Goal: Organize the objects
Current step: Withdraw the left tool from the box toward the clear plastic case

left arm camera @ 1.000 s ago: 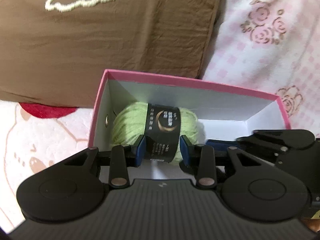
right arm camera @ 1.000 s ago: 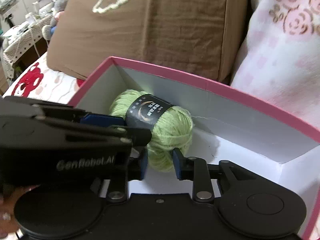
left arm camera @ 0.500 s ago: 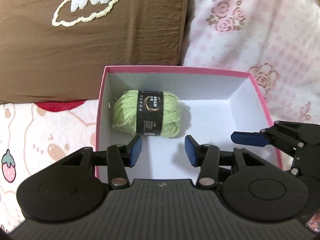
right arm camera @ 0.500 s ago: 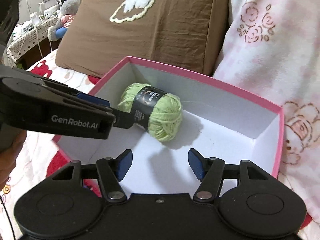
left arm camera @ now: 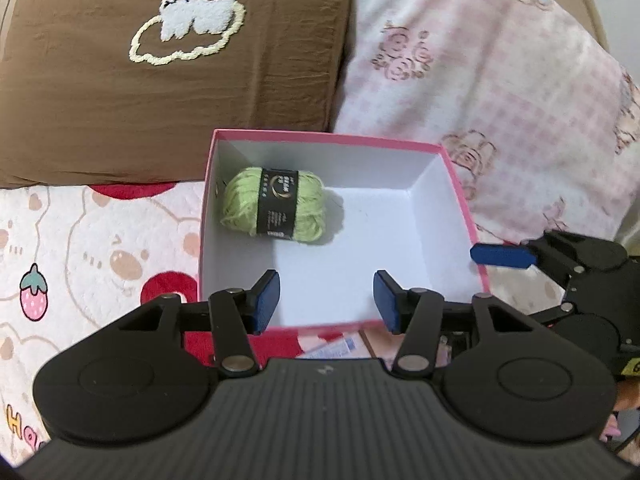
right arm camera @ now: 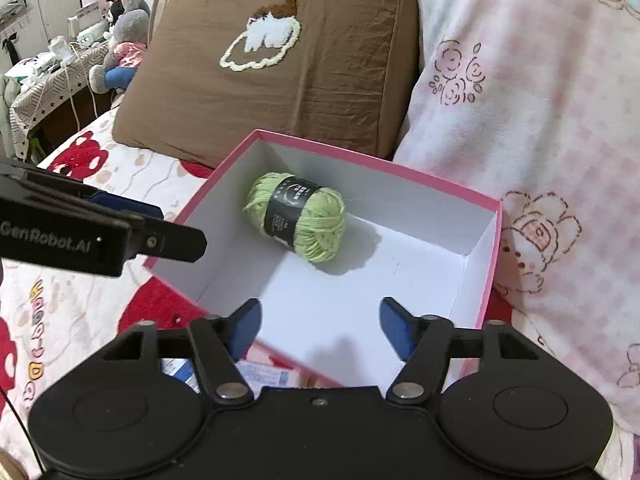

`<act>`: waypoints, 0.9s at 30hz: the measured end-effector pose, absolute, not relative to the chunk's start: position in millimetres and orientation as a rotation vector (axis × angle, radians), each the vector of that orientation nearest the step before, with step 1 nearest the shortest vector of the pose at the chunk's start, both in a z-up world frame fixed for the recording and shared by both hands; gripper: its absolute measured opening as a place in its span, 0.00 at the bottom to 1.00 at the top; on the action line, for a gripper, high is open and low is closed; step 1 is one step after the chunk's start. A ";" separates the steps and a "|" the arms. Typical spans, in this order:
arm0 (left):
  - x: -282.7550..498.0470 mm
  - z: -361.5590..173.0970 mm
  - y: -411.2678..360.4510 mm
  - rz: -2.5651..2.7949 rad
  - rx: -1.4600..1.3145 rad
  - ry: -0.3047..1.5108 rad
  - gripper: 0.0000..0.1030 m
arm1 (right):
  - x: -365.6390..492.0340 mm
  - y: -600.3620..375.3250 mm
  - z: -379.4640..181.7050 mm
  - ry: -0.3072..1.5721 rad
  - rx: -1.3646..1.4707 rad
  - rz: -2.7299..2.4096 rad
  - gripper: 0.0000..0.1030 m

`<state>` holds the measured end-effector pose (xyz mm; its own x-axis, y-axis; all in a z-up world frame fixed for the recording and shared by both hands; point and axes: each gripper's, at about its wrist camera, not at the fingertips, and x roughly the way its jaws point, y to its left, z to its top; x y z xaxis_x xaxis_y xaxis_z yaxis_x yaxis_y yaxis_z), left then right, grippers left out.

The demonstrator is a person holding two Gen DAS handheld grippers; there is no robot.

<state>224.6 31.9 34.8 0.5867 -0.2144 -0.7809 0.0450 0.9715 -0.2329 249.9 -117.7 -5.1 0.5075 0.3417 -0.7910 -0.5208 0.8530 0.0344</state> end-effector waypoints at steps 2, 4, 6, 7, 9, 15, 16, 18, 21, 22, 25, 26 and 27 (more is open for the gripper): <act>215.0 38.9 26.8 -0.147 -0.166 0.943 0.50 | 238.0 -117.9 -3.3 0.890 -0.250 0.543 0.88; 204.8 43.4 23.4 -0.155 -0.155 0.955 0.54 | 226.7 -117.8 -2.4 0.875 -0.281 0.537 0.88; 194.8 48.5 23.0 -0.172 -0.162 0.955 0.59 | 214.1 -118.3 0.8 0.861 -0.307 0.540 0.88; 189.8 51.2 22.9 -0.177 -0.161 0.952 0.60 | 207.6 -119.3 3.1 0.852 -0.311 0.542 0.88; 179.5 57.3 22.9 -0.184 -0.151 0.942 0.66 | 199.3 -121.7 8.1 0.844 -0.311 0.543 0.89; 155.9 68.0 22.8 -0.206 -0.123 0.940 0.83 | 176.6 -130.0 21.6 0.833 -0.294 0.519 0.91; 152.3 69.2 22.4 -0.208 -0.117 0.934 0.85 | 174.2 -131.1 23.2 0.834 -0.289 0.515 0.92; 145.3 69.4 21.7 -0.212 -0.103 0.931 0.89 | 169.6 -133.3 25.9 0.836 -0.276 0.504 0.95; 139.1 66.1 21.9 -0.230 -0.105 0.953 0.91 | 163.2 -135.1 28.3 0.860 -0.275 0.492 0.95; 137.4 64.5 22.5 -0.234 -0.116 0.963 0.91 | 160.4 -135.9 29.5 0.860 -0.274 0.495 0.95; 131.9 61.0 21.6 -0.253 -0.131 0.982 0.93 | 150.2 -138.6 32.5 0.858 -0.278 0.499 0.95; 129.9 60.4 21.0 -0.256 -0.131 0.984 0.93 | 146.8 -139.5 33.9 0.855 -0.277 0.501 0.95; 127.8 60.3 20.1 -0.259 -0.128 0.985 0.94 | 143.7 -140.2 35.3 0.854 -0.274 0.505 0.95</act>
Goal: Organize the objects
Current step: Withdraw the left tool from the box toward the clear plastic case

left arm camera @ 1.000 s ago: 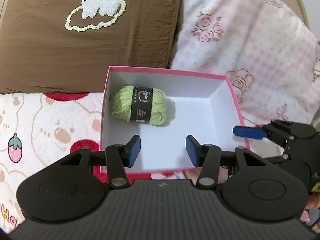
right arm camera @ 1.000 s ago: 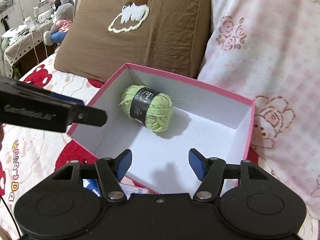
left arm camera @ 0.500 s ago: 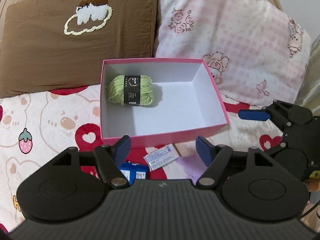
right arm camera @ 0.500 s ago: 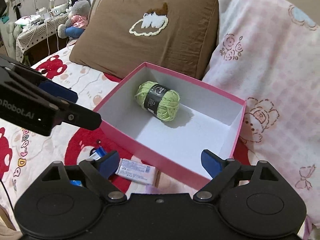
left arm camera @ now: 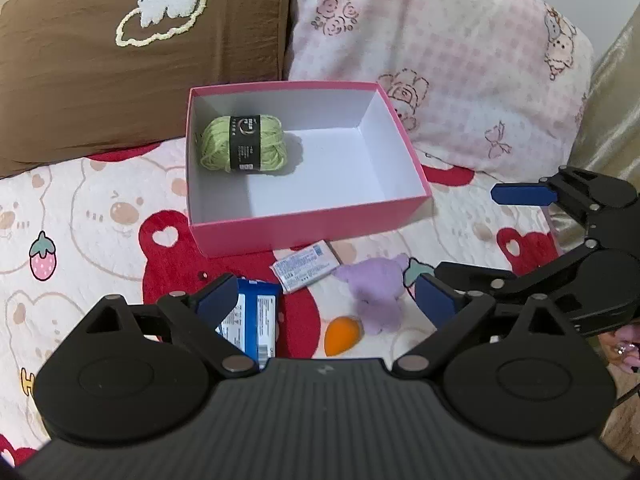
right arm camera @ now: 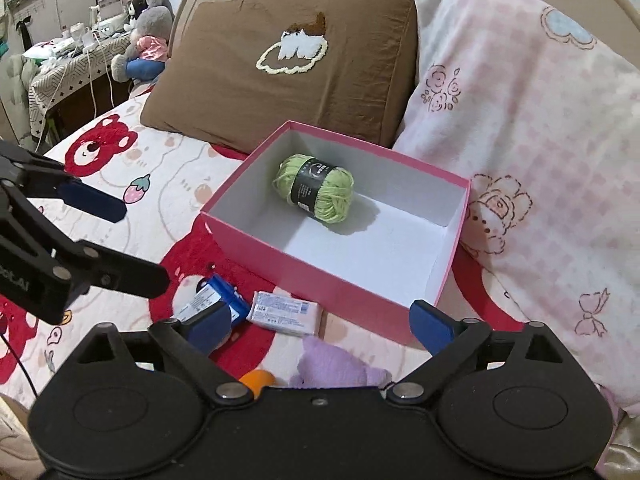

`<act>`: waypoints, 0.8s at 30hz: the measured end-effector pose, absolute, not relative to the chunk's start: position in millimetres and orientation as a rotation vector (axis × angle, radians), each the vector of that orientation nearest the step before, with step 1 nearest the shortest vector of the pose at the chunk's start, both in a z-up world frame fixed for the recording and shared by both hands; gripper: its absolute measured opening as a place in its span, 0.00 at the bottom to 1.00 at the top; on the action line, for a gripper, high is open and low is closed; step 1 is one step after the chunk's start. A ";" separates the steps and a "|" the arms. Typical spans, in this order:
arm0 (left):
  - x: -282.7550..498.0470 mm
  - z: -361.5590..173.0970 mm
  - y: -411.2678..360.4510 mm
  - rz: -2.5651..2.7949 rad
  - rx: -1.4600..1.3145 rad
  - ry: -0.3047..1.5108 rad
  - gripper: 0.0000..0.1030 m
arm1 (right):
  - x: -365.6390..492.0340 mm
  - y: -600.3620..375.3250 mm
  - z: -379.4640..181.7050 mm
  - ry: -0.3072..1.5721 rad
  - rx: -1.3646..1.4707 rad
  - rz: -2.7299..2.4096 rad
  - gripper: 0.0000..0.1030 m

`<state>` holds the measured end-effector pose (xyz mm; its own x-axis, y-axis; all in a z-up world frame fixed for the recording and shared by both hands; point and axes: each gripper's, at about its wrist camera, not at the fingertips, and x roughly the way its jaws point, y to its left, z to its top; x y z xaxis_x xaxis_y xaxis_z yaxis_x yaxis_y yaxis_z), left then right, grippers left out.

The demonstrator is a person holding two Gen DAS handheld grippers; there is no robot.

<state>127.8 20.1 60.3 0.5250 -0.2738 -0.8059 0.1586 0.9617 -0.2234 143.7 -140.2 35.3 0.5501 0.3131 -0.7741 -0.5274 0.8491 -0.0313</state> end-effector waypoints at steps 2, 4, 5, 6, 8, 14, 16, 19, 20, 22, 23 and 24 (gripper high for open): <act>124.0 60.9 19.0 -0.263 -0.123 0.985 0.96 | 137.7 -141.6 37.7 0.855 -0.262 0.517 0.96; 120.5 61.6 18.6 -0.270 -0.126 0.987 0.96 | 132.4 -142.7 38.1 0.867 -0.255 0.531 0.99; 118.5 61.7 18.3 -0.275 -0.131 0.993 0.96 | 129.3 -143.3 38.0 0.872 -0.254 0.532 0.99; 116.9 61.8 17.7 -0.282 -0.134 0.998 0.96 | 126.4 -143.6 38.5 0.873 -0.255 0.531 0.99; 112.6 61.5 16.6 -0.292 -0.139 1.005 0.96 | 120.9 -146.1 40.4 0.876 -0.245 0.537 0.99; 99.3 53.7 13.0 -0.305 -0.124 1.044 0.97 | 104.7 -152.1 43.5 0.921 -0.276 0.583 1.00; 94.5 51.5 14.4 -0.324 -0.154 1.064 0.97 | 101.4 -156.6 44.5 0.930 -0.254 0.593 1.00; 85.9 52.2 16.5 -0.347 -0.201 1.070 0.97 | 96.2 -161.2 44.2 0.963 -0.245 0.617 1.00; 82.4 53.2 15.9 -0.353 -0.197 1.065 0.97 | 93.5 -161.0 44.7 0.965 -0.259 0.617 1.00; 77.3 53.5 13.7 -0.345 -0.182 1.057 0.97 | 89.3 -161.4 46.8 0.976 -0.253 0.633 1.00; 76.0 52.2 12.9 -0.343 -0.176 1.062 0.97 | 87.2 -162.0 47.8 0.984 -0.241 0.646 1.00; 75.6 50.7 12.3 -0.343 -0.177 1.068 0.97 | 84.9 -162.4 48.2 0.987 -0.236 0.651 1.00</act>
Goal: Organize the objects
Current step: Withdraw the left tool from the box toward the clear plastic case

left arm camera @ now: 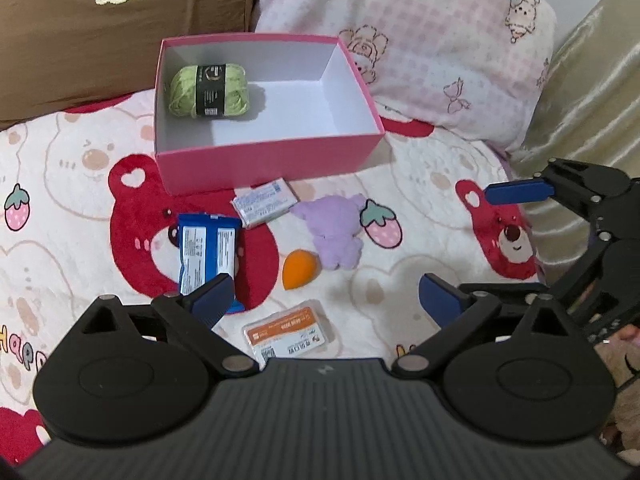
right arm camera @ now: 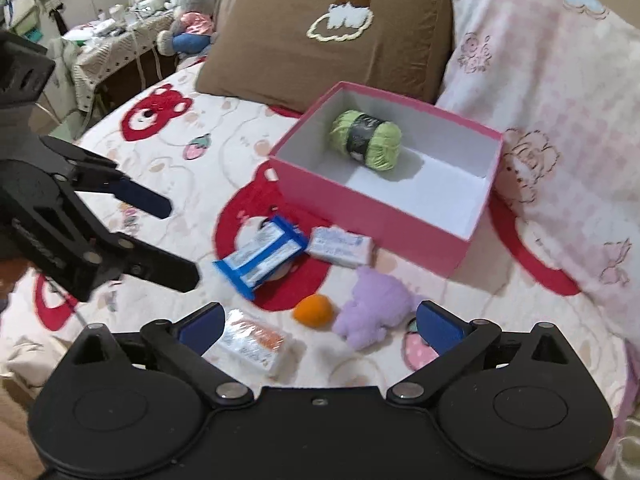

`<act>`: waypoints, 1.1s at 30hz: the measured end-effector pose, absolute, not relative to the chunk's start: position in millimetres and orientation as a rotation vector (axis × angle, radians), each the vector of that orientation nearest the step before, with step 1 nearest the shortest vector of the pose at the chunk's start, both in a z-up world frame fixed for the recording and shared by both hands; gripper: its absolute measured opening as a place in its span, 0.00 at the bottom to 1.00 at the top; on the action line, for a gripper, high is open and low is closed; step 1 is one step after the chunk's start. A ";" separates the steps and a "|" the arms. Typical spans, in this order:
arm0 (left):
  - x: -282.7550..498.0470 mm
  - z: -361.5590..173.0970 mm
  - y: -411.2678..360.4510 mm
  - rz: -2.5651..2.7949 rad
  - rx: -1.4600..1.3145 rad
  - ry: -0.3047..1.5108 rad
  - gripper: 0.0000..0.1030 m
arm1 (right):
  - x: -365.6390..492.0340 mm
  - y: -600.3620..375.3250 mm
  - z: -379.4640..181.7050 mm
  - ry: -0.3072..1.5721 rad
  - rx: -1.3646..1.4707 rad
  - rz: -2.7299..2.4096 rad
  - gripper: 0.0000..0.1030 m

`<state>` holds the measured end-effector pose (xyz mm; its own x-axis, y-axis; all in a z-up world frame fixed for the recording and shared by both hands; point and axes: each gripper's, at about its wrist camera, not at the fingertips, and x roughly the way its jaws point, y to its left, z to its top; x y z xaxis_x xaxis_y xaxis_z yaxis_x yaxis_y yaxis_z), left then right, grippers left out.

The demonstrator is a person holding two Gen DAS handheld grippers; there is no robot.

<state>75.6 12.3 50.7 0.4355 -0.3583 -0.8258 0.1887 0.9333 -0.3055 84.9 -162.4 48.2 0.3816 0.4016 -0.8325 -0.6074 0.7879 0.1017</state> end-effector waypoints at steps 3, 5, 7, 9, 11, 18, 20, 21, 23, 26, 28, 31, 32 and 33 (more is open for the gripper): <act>74.6 42.8 10.7 -0.350 -0.180 1.092 0.97 | 76.6 -161.1 45.4 0.991 -0.252 0.662 1.00; 74.4 35.3 9.5 -0.344 -0.183 1.108 0.97 | 71.4 -160.6 41.2 0.992 -0.267 0.659 1.00; 73.8 26.4 9.4 -0.348 -0.197 1.123 0.97 | 67.6 -160.6 36.4 0.982 -0.267 0.646 1.00; 71.0 17.9 9.9 -0.342 -0.201 1.121 0.97 | 66.7 -160.7 28.1 0.977 -0.252 0.643 1.00; 68.6 8.6 10.2 -0.334 -0.194 1.132 0.97 | 67.2 -160.3 18.3 0.981 -0.239 0.643 1.00; 59.3 -20.7 11.5 -0.299 -0.164 1.149 0.97 | 60.5 -155.3 -16.4 0.946 -0.183 0.706 1.00; 59.0 -26.8 12.8 -0.296 -0.170 1.148 0.96 | 54.9 -151.2 -26.3 0.905 -0.195 0.719 1.00; 59.0 -29.8 12.8 -0.286 -0.157 1.144 0.95 | 51.9 -150.1 -30.7 0.879 -0.197 0.742 1.00; 59.3 -33.8 12.3 -0.285 -0.138 1.136 0.96 | 44.8 -145.1 -41.3 0.838 -0.228 0.783 1.00; 61.0 -40.0 11.3 -0.303 -0.152 1.140 0.96 | 39.9 -137.0 -55.6 0.837 -0.274 0.826 0.99; 61.1 -45.4 8.7 -0.296 -0.138 1.138 0.96 | 38.4 -134.8 -62.2 0.842 -0.267 0.847 0.99; 61.6 -56.1 5.0 -0.281 -0.119 1.138 0.96 | 43.2 -136.1 -74.7 0.870 -0.223 0.849 0.99; 62.0 -60.0 4.6 -0.281 -0.122 1.144 0.95 | 45.3 -138.0 -79.5 0.878 -0.205 0.841 0.99; 62.7 -64.0 3.6 -0.277 -0.120 1.155 0.95 | 47.0 -140.5 -83.4 0.881 -0.181 0.841 0.99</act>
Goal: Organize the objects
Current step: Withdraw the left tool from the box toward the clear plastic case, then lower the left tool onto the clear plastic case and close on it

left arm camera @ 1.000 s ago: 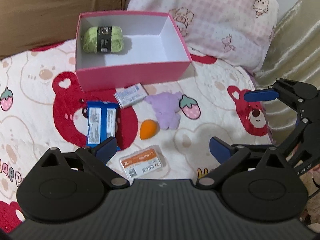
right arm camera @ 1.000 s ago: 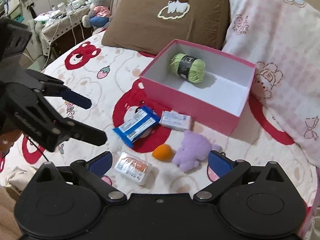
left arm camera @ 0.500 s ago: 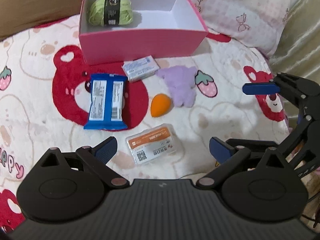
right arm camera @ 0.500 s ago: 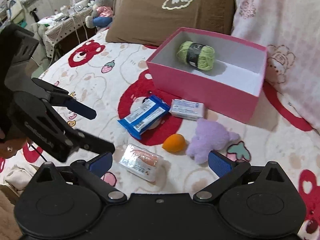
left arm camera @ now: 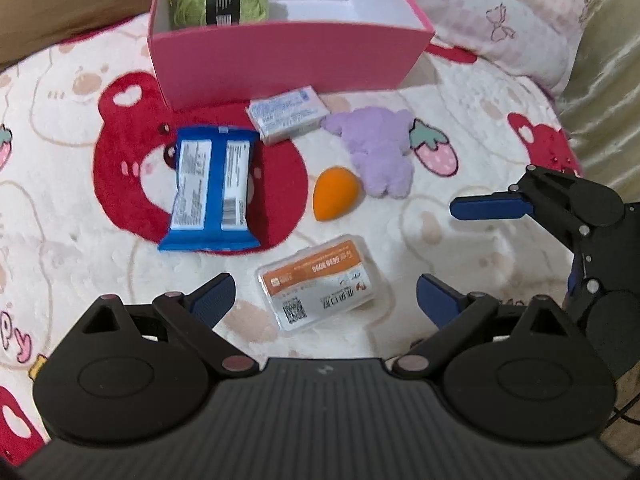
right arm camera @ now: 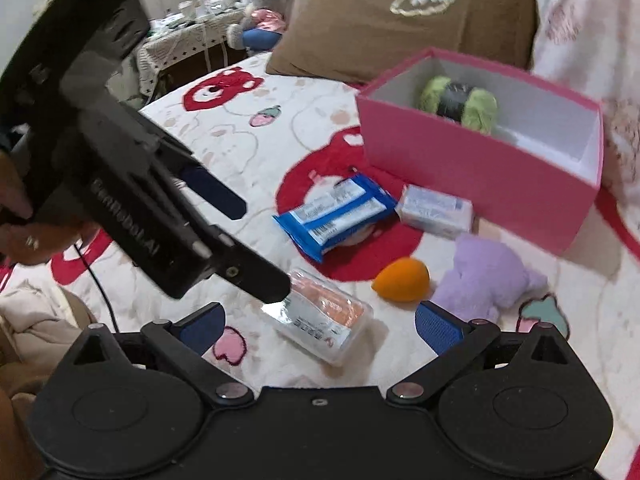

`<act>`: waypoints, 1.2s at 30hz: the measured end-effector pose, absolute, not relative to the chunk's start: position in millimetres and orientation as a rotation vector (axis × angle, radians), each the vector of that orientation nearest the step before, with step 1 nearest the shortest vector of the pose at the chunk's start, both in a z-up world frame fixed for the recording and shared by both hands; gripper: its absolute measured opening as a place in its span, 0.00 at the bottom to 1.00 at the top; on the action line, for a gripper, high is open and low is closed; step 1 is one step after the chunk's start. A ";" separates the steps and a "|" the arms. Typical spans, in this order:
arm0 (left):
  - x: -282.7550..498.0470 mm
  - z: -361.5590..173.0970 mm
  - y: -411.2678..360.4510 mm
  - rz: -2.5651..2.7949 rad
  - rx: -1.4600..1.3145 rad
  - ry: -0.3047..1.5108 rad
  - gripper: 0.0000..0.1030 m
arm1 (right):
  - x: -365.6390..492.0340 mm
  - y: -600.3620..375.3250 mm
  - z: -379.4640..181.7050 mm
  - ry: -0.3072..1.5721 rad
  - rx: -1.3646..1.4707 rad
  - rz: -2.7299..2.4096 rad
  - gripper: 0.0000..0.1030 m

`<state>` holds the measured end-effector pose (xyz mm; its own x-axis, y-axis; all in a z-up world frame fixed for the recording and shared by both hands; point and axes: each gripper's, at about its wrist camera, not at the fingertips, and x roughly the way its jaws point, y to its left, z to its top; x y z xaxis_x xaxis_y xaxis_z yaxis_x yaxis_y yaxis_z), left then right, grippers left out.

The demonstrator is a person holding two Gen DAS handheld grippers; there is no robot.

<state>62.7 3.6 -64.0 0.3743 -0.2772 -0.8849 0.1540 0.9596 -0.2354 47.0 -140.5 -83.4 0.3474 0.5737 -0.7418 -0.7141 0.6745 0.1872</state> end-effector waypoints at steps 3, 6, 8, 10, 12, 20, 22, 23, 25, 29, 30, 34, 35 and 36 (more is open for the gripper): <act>65.2 -71.3 0.2 -0.267 -0.096 1.172 0.95 | 49.6 -147.5 -93.3 0.892 -0.128 0.833 0.99; 67.8 -76.8 0.2 -0.268 -0.121 1.176 0.94 | 52.0 -150.1 -99.7 0.903 -0.086 0.828 0.99; 69.5 -81.3 -0.3 -0.267 -0.143 1.180 0.94 | 52.1 -149.2 -105.1 0.902 -0.084 0.815 0.99; 70.9 -86.7 -1.0 -0.264 -0.162 1.183 0.94 | 51.1 -145.4 -110.1 0.906 -0.115 0.806 0.99; 71.0 -91.1 -1.3 -0.263 -0.173 1.185 0.91 | 46.7 -142.5 -110.3 0.877 -0.127 0.819 0.93; 65.6 -91.8 2.4 -0.287 -0.171 1.115 0.87 | 51.5 -130.3 -123.2 0.920 -0.128 0.812 0.92; 65.9 -94.2 3.3 -0.285 -0.170 1.102 0.87 | 56.9 -132.5 -129.2 0.939 -0.112 0.780 0.92; 66.4 -96.9 3.5 -0.272 -0.163 1.102 0.87 | 60.6 -134.1 -132.3 0.958 -0.095 0.772 0.92; 67.7 -103.2 3.3 -0.242 -0.144 1.104 0.87 | 65.5 -136.7 -136.1 0.980 -0.058 0.769 0.92; 75.9 -117.6 10.1 -0.222 -0.192 1.123 0.87 | 67.9 -133.0 -143.1 1.010 -0.059 0.768 0.90; 76.8 -119.8 10.4 -0.231 -0.198 1.133 0.87 | 68.1 -133.2 -145.4 1.030 -0.055 0.761 0.90; 75.9 -127.2 12.8 -0.246 -0.246 1.161 0.87 | 70.6 -134.4 -150.9 1.085 0.028 0.772 0.85; 77.1 -130.4 15.7 -0.239 -0.275 1.170 0.87 | 69.9 -133.8 -150.5 1.067 0.020 0.773 0.85; 77.9 -133.1 17.8 -0.236 -0.296 1.176 0.87 | 69.8 -133.0 -150.8 1.055 0.012 0.774 0.85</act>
<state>77.9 17.8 -133.1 0.3680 -0.3335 -0.8679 0.0276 0.9370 -0.3484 69.8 -133.0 -150.8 0.2592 0.5766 -0.7748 -0.5654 0.7410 0.3622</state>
